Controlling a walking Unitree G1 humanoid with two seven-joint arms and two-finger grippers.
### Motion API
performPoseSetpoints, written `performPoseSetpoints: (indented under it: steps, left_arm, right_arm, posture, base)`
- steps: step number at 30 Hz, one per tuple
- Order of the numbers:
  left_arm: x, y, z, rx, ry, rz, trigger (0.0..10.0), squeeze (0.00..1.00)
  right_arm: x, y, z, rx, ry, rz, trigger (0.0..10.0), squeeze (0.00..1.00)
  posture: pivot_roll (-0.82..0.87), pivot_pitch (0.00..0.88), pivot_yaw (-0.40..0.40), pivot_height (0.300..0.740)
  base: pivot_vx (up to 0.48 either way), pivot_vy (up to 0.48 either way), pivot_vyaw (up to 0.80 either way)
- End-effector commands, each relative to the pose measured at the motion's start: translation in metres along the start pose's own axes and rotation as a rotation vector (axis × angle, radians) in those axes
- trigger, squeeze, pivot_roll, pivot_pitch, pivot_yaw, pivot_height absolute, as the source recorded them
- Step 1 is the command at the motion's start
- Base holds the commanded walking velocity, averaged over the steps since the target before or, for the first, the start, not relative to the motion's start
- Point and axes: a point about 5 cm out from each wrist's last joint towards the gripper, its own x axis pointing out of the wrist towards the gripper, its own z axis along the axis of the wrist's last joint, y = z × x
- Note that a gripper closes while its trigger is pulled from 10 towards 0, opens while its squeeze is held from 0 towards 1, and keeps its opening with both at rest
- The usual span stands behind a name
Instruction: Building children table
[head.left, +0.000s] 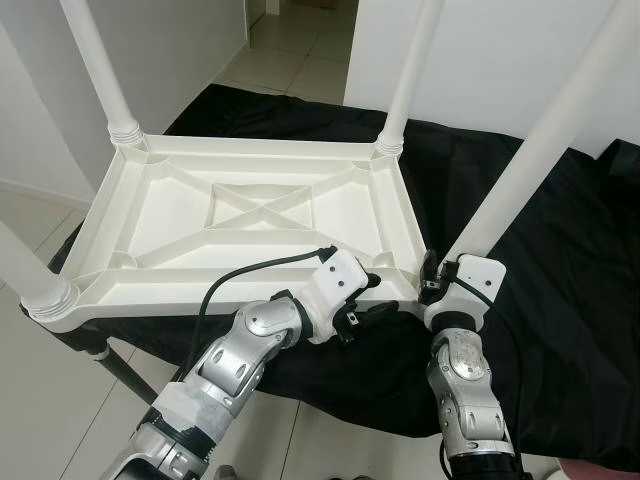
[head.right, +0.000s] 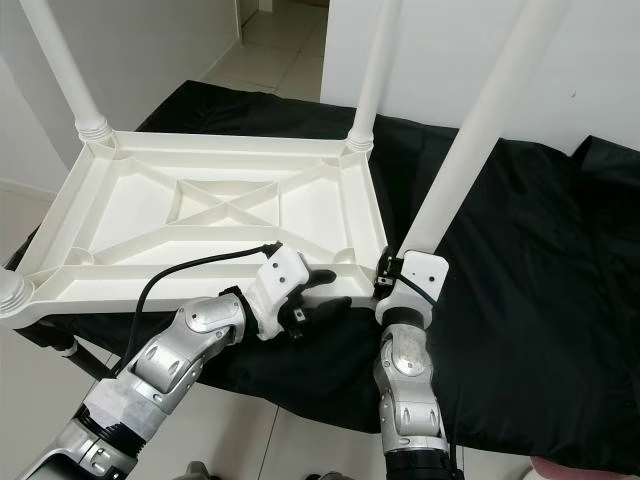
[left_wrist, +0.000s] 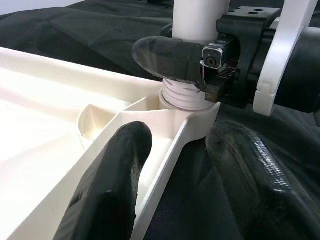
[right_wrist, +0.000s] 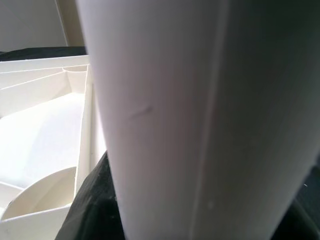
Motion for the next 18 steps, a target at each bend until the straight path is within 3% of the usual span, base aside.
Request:
performPoseSetpoints:
  steps: [1,2,3,4,14,18]
  left_arm:
    - [0.001,-0.002,0.001,0.0,-0.005,-0.052,10.0,0.0]
    - [0.001,-0.002,0.001,0.0,-0.005,-0.052,10.0,0.0]
    - [0.001,-0.003,0.001,-0.001,-0.006,-0.053,10.0,0.0]
    - [0.001,-0.003,0.001,-0.001,-0.007,-0.054,10.0,0.0]
    - [-0.001,-0.003,0.001,0.006,-0.005,-0.054,10.0,0.0]
    - [-0.002,-0.004,0.001,0.009,-0.004,-0.058,10.0,0.0]
  right_arm:
    - [-0.009,-0.002,-0.019,0.041,0.11,-0.062,10.0,0.0]
    - [-0.009,-0.002,-0.019,0.041,0.11,-0.062,10.0,0.0]
    - [-0.009,-0.003,-0.018,0.042,0.105,-0.05,10.0,0.33]
    - [-0.009,-0.003,-0.017,0.057,0.099,-0.036,10.0,1.0]
    - [-0.003,-0.007,-0.01,0.054,0.041,0.077,10.0,1.0]
    - [0.002,-0.016,-0.006,0.048,0.017,0.204,10.0,1.0]
  posture:
    - [-0.04,0.09,-0.044,0.74]
    - [-0.04,0.09,-0.044,0.74]
    - [-0.04,0.09,-0.048,0.74]
    - [-0.03,0.09,-0.047,0.74]
    - [-0.02,0.083,-0.047,0.74]
    - [-0.02,0.081,-0.045,0.74]
  base:
    - [0.0,0.0,0.0]
    - [0.0,0.0,0.0]
    - [0.0,0.0,0.0]
    - [0.0,0.0,0.0]
    - [0.0,0.0,0.0]
    - [0.0,0.0,0.0]
